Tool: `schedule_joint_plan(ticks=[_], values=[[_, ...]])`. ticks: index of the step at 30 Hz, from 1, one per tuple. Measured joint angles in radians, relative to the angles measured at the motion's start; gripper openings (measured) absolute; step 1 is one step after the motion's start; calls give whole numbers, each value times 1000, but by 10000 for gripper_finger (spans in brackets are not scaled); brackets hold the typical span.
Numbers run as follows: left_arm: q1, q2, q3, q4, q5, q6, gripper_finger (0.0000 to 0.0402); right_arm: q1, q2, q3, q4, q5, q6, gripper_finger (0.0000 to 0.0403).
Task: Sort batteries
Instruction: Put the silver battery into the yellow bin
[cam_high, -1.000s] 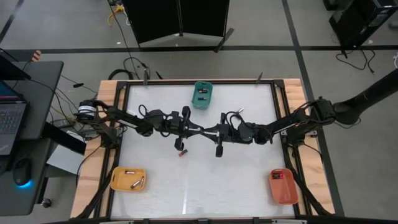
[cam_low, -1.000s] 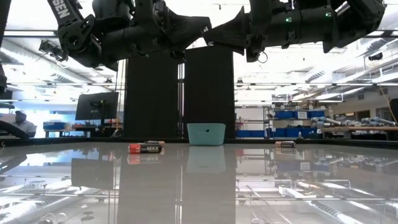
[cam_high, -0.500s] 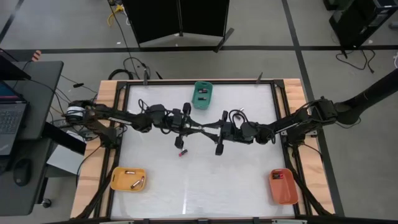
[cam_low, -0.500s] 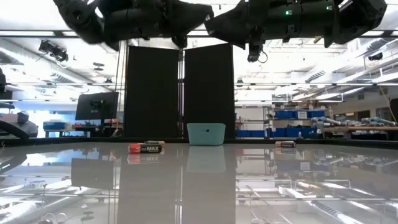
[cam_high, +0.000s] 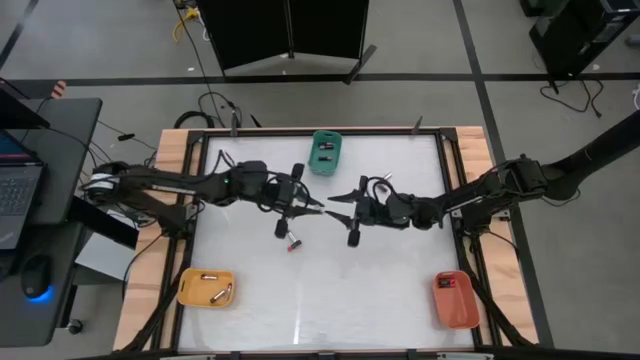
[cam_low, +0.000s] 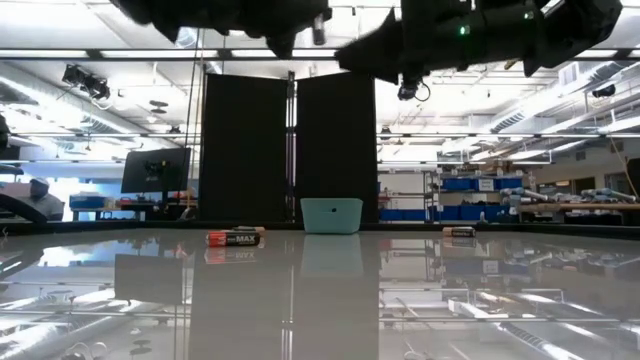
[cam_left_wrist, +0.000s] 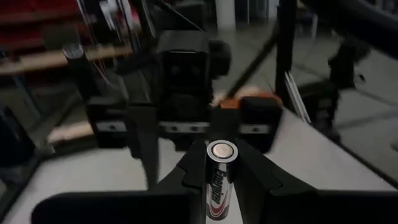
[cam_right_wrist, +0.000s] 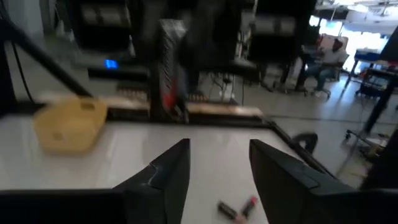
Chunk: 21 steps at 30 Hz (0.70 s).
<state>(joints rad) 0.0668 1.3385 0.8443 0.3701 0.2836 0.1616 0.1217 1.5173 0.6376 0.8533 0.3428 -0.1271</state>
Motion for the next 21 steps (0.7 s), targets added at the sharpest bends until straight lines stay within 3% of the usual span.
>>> schedule_joint_plan(ticks=[5,11,13,17,21], values=[[-36,-45,101,-422,-59,38,54,-21,0,0,-148,-1,4,133],[-159,-52,217,-922,-188,-74,54,-61,0,0,-307,0,66,25],[-211,-52,224,-1022,-194,-177,54,-68,1,0,-328,0,71,11],[-346,-52,224,-1163,-210,-388,54,-69,1,0,-351,0,83,24],[-478,-52,197,-1208,-220,-595,54,-69,2,0,-351,0,83,10]])
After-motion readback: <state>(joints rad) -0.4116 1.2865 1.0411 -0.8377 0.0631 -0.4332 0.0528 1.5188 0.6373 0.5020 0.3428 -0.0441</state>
